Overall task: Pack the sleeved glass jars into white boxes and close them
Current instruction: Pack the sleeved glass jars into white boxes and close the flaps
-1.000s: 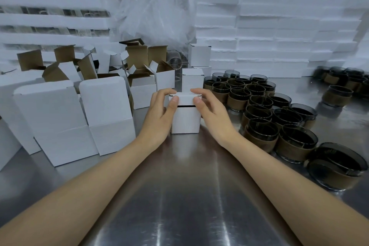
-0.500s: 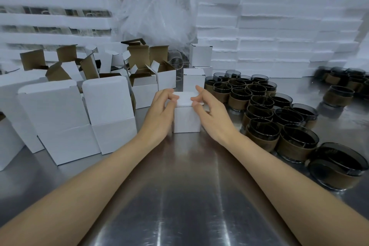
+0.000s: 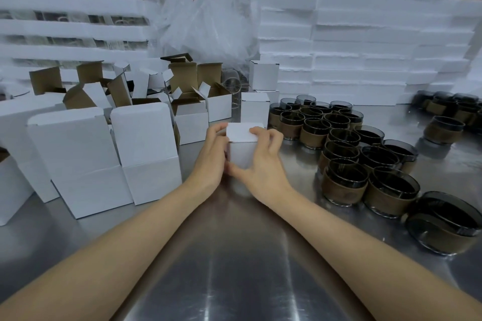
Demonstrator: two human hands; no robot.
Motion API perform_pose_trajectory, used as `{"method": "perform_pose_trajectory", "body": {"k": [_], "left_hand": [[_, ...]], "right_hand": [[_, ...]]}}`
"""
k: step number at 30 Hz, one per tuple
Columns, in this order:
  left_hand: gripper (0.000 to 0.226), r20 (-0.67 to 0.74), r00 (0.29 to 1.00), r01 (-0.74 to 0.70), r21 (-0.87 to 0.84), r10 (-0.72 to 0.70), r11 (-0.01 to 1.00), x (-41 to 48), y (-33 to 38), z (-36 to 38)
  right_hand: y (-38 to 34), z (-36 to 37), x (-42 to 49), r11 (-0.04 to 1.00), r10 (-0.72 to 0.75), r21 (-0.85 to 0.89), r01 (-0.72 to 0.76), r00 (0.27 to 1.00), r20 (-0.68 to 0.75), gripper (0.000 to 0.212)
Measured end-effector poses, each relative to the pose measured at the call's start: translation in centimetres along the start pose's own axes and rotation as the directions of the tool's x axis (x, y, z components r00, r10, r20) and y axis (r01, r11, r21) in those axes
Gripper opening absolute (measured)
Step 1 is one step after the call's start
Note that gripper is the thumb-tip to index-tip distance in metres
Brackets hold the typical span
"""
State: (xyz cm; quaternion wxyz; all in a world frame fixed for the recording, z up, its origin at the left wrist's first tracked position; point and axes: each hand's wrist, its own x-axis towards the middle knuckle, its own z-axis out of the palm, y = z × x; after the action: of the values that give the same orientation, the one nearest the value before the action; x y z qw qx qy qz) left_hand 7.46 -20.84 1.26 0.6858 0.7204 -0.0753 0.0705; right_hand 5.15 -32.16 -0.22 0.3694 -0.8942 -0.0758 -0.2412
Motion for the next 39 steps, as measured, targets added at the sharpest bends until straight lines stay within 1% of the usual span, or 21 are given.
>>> {"method": "perform_pose_trajectory", "body": {"k": [2,4,7,9,11,13,14,16,18,20,22,25,27,29,30,32,34,35,37,39], "left_hand": [[0.031,-0.066,0.997,0.041,-0.073,-0.046,0.996,0.5,0.1,0.1],[0.022,-0.097,0.993,0.057,-0.051,-0.062,0.997,0.7,0.0,0.3],[0.020,-0.076,0.995,0.067,0.017,-0.066,0.998,0.5,-0.2,0.6],[0.021,-0.065,0.996,0.061,0.037,-0.058,0.997,0.3,-0.3,0.7],[0.021,-0.062,0.996,0.061,0.044,-0.058,0.997,0.3,-0.6,0.6],[0.021,-0.060,0.996,0.068,0.045,-0.066,0.997,0.5,-0.9,0.5],[0.022,-0.058,0.996,0.075,0.052,-0.072,0.996,0.5,-1.0,0.5],[0.024,-0.060,0.995,0.083,0.061,-0.079,0.995,0.6,-1.2,0.6],[0.027,-0.058,0.996,0.073,0.055,-0.069,0.996,0.9,-1.4,0.6],[0.030,-0.051,0.997,0.058,0.052,-0.056,0.997,1.0,-1.6,0.6],[0.031,-0.048,0.998,0.048,0.055,-0.045,0.997,1.1,-1.8,0.5],[0.032,-0.044,0.998,0.043,0.054,-0.040,0.998,1.2,-2.0,0.5],[0.033,-0.037,0.998,0.045,0.061,-0.043,0.997,1.2,-2.0,0.5],[0.033,-0.036,0.998,0.044,0.070,-0.042,0.997,1.1,-1.9,0.4],[0.033,-0.033,0.999,0.042,0.080,-0.039,0.996,1.1,-1.9,0.5],[0.035,-0.023,0.999,0.034,0.095,-0.032,0.995,1.0,-1.8,0.5],[0.036,-0.012,0.999,0.036,0.106,-0.035,0.994,0.9,-1.6,0.6],[0.037,-0.009,0.999,0.039,0.113,-0.038,0.993,0.9,-1.6,0.6],[0.038,-0.005,0.999,0.040,0.140,-0.040,0.989,0.9,-1.6,0.5],[0.039,-0.003,0.999,0.039,0.170,-0.039,0.985,0.9,-1.7,0.5]], "right_hand": [[0.3,0.0,0.8,0.999,0.036,0.033,-0.033,0.996,-0.083,0.086],[0.6,-0.1,1.8,0.994,0.035,0.112,-0.010,0.974,-0.223,0.087],[1.4,0.0,4.3,0.986,-0.025,0.135,0.097,0.889,-0.457,0.091],[1.8,0.5,6.2,0.983,-0.011,0.144,0.111,0.826,-0.563,0.089],[2.0,1.2,8.1,0.984,0.027,0.154,0.088,0.785,-0.619,0.090],[2.2,1.8,9.6,0.983,0.055,0.171,0.073,0.768,-0.638,0.096],[2.4,2.1,10.2,0.979,0.054,0.185,0.087,0.761,-0.647,0.097],[2.9,2.4,11.4,0.965,0.030,0.213,0.150,0.747,-0.664,0.093],[3.5,2.7,12.3,0.957,-0.021,0.201,0.211,0.736,-0.676,0.084],[3.9,3.2,13.2,0.957,-0.076,0.159,0.242,0.739,-0.669,0.075],[4.2,3.5,14.0,0.958,-0.105,0.140,0.252,0.758,-0.644,0.069],[4.5,3.7,15.0,0.959,-0.102,0.156,0.236,0.803,-0.587,0.065],[4.7,3.8,15.5,0.964,-0.097,0.160,0.210,0.846,-0.525,0.064],[4.8,4.0,15.8,0.978,-0.087,0.127,0.164,0.879,-0.470,0.066],[4.9,4.0,15.9,0.988,-0.080,0.081,0.132,0.883,-0.462,0.068],[5.1,4.1,16.0,0.996,-0.075,-0.075,0.045,0.877,-0.474,0.071],[5.3,4.1,16.1,0.972,-0.099,-0.233,-0.012,0.884,-0.458,0.072],[5.5,4.2,16.2,0.958,-0.106,-0.286,-0.023,0.897,-0.430,0.070],[5.9,4.3,16.3,0.945,-0.086,-0.325,-0.039,0.928,-0.362,0.066],[5.9,4.4,16.2,0.960,-0.034,-0.276,-0.054,0.952,-0.304,0.062]]}}
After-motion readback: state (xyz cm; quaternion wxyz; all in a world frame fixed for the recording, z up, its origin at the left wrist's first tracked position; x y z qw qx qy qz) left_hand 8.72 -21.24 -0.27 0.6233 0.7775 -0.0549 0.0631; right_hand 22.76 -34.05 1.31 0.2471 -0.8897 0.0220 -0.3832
